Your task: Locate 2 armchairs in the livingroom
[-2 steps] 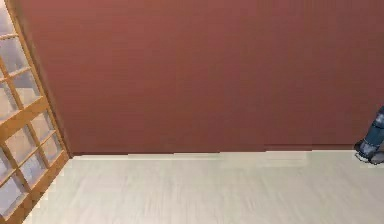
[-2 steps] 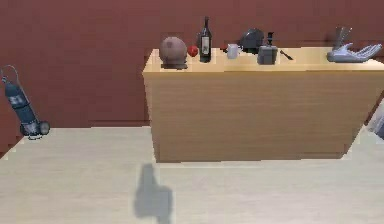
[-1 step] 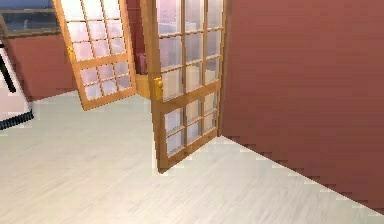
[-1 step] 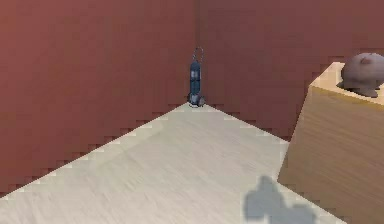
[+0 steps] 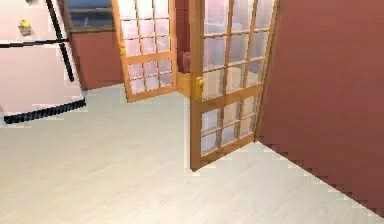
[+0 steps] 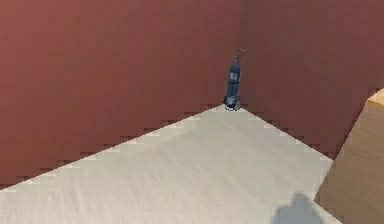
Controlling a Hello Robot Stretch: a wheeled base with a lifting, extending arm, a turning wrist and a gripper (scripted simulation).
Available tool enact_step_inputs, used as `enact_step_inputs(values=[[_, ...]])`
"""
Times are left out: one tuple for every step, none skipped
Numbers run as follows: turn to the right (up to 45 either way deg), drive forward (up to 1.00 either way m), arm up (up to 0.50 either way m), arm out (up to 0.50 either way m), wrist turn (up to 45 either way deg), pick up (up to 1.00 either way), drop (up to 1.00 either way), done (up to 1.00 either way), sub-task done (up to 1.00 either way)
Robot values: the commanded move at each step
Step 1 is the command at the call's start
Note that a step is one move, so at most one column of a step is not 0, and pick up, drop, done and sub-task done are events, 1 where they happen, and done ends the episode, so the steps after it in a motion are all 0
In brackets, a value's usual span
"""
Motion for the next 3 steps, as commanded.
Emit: enact_step_inputs(values=[[0.0, 0.1, 0.0, 0.0, 0.0, 0.0, 0.0, 0.0, 0.0], [-45.0, 0.0, 0.0, 0.0, 0.0, 0.0, 0.0, 0.0, 0.0], [-45.0, 0.0, 0.0, 0.0, 0.0, 0.0, 0.0, 0.0, 0.0]])
